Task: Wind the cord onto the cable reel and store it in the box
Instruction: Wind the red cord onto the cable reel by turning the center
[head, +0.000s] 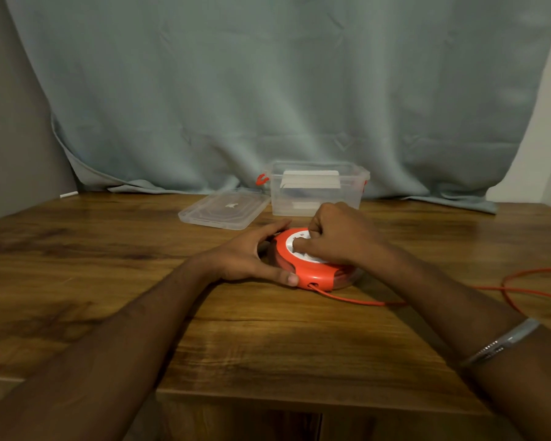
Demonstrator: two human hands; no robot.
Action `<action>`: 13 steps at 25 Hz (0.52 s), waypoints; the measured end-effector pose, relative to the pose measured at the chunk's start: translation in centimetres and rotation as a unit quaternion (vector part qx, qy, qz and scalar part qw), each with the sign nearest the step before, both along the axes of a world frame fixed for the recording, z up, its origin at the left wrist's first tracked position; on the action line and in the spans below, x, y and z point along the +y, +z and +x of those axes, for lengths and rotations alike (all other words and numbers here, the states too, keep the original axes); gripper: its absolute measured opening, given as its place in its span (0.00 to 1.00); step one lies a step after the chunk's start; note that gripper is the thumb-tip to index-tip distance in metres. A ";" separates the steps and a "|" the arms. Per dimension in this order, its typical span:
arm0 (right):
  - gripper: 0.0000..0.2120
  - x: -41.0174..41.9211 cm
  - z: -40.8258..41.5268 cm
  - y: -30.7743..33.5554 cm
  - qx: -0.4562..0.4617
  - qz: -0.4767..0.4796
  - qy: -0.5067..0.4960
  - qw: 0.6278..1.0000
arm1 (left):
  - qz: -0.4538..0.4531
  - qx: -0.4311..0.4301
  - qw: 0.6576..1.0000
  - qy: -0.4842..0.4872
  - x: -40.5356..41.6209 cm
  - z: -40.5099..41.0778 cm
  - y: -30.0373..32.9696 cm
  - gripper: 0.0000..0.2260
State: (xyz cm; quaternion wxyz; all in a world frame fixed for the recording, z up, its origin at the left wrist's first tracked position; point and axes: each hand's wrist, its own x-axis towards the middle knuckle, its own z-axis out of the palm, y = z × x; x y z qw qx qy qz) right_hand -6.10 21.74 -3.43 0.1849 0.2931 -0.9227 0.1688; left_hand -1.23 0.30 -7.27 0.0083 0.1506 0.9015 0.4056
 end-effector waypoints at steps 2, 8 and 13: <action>0.16 0.5 -0.2 0.5 -0.016 -0.009 0.040 0.999 | 0.002 0.004 1.000 0.000 0.0 0.1 0.0 0.53; 0.21 3.7 -0.7 2.6 -0.155 0.021 0.136 0.978 | -0.009 0.002 1.000 0.002 -0.1 -0.1 0.1 0.55; 0.25 4.7 -1.7 2.5 -0.207 0.017 0.160 0.965 | -0.015 -0.016 1.000 -0.006 -0.4 -0.1 0.4 0.57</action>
